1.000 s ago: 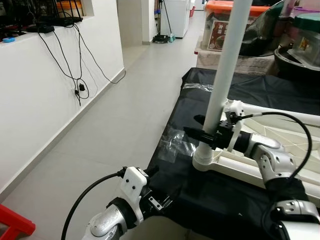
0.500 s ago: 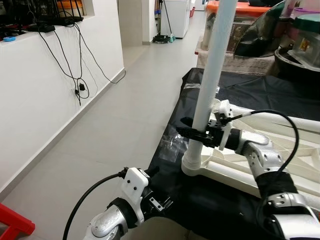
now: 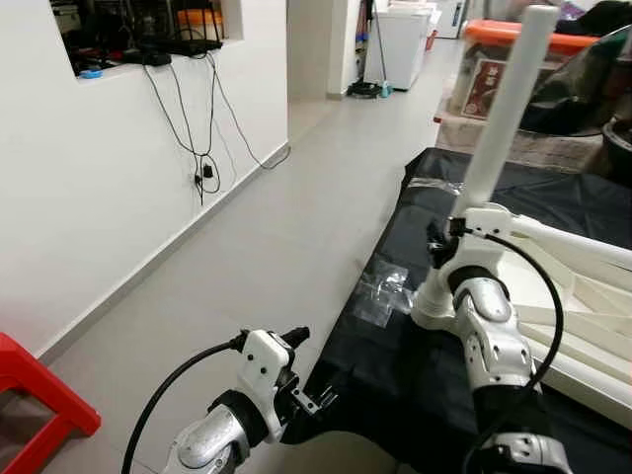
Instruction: Building children table
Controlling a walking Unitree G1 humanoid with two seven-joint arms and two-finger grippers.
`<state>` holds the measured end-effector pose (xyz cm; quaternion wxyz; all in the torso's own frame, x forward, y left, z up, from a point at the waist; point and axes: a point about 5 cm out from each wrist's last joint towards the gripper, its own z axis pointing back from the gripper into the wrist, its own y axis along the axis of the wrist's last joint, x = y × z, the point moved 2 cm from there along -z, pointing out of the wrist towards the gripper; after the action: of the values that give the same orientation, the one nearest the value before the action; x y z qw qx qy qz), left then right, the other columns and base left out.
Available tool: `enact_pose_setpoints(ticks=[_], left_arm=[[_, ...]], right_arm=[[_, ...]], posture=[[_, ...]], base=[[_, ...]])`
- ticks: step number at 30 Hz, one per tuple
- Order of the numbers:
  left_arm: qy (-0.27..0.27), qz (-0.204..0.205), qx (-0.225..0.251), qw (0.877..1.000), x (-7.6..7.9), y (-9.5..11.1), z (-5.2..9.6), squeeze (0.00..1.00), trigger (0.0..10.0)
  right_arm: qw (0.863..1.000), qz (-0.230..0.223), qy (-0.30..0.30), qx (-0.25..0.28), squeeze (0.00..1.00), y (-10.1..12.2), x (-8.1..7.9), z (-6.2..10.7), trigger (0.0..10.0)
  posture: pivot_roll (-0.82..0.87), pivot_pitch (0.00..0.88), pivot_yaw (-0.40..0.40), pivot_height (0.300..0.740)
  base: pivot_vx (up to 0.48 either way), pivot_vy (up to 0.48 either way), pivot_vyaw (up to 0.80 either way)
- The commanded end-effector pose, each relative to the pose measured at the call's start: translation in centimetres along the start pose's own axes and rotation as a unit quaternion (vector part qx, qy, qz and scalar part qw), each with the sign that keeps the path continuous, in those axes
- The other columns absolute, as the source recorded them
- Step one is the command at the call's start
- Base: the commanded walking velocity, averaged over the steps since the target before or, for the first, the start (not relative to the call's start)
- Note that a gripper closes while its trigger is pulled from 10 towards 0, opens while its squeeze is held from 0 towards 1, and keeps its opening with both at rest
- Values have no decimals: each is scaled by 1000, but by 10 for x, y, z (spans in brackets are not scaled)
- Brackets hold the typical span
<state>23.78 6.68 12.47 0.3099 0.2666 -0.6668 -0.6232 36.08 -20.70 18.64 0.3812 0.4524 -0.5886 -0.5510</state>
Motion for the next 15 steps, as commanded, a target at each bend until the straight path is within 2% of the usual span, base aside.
enact_pose_setpoints(ticks=[1,2,4,8,10,11,12,13,14,15], left_arm=[[2,4,-5,1000,0,-4,0,0,10000],[0,3,-6,1000,0,-4,0,0,10000],[0,3,-6,1000,0,-4,0,0,10000],[-6,1,-8,1000,1,-5,-1,0,10000],[-6,1,-8,1000,1,-5,-1,0,10000],[-7,1,-8,1000,2,-5,-1,0,10000],[-7,1,-7,1000,2,-5,-2,0,10000],[-7,1,-7,1000,2,-5,-2,0,10000],[-7,0,-7,1000,2,-5,-2,0,10000],[-6,0,-6,1000,2,-5,-3,0,10000]], right_arm=[[996,6,-84,-23,0,-12,24,9,0],[993,-13,-110,-31,0,-13,20,14,0],[993,-13,-110,-31,0,-13,20,14,0],[991,-28,-124,-27,0,-12,2,16,0],[991,-28,-124,-27,0,-12,2,16,0],[994,-31,-105,-10,0,-8,-6,14,4196],[996,-25,-88,6,0,-3,-12,13,10000],[996,-25,-88,6,0,-3,-12,13,10000],[998,-32,-53,24,0,2,-18,12,10000],[999,-31,-10,41,1000,6,-24,10,10000]], posture=[[19,37,-25,740],[19,36,-28,740],[19,36,-28,740],[14,36,-28,740],[14,36,-28,740],[12,37,-29,740],[13,41,-25,740],[13,41,-25,740],[14,39,-31,740],[14,39,-31,740]], base=[[0,0,0],[0,0,0],[0,0,0],[0,0,0],[0,0,0],[0,0,0],[0,0,0],[0,0,0],[0,0,0],[0,0,0]])
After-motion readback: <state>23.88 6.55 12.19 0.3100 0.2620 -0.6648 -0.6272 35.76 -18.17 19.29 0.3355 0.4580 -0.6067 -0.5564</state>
